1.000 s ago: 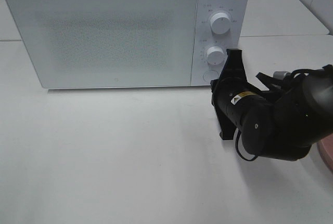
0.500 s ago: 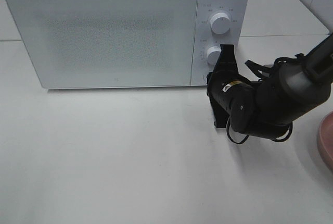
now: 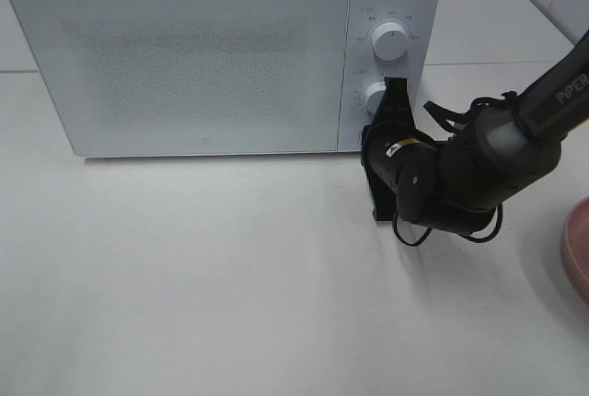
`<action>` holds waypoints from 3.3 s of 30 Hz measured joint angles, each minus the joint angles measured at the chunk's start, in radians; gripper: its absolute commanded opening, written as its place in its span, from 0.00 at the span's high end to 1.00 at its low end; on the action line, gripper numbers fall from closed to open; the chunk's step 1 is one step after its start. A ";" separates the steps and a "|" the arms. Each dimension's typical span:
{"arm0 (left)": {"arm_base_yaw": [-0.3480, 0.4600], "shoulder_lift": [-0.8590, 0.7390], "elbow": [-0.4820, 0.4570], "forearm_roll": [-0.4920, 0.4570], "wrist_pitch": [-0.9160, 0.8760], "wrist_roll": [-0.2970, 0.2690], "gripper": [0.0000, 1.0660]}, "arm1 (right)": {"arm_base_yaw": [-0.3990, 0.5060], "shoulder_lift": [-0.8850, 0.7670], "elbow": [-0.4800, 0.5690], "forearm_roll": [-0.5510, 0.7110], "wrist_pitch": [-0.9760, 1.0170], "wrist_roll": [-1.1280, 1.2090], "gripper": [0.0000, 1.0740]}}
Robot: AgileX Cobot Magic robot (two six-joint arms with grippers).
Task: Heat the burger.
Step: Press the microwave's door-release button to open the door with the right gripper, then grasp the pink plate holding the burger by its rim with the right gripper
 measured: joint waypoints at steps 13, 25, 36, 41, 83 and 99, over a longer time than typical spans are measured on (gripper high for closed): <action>0.000 0.000 0.000 0.000 0.000 0.000 0.06 | 0.000 0.010 -0.004 0.030 -0.019 -0.001 1.00; 0.000 0.000 0.000 0.000 0.000 0.000 0.06 | 0.004 0.046 -0.068 0.086 -0.001 -0.007 1.00; 0.000 0.000 0.000 0.000 0.000 0.000 0.06 | 0.009 0.067 -0.099 0.121 -0.024 -0.031 1.00; 0.000 0.000 0.000 0.000 0.000 0.000 0.06 | 0.010 0.067 -0.103 0.132 -0.014 -0.048 1.00; 0.000 0.000 0.000 0.000 0.000 0.000 0.06 | -0.001 -0.212 0.091 0.052 0.268 -0.323 0.99; 0.000 0.000 0.000 0.000 0.000 0.000 0.06 | -0.001 -0.467 0.145 0.032 0.669 -0.930 0.95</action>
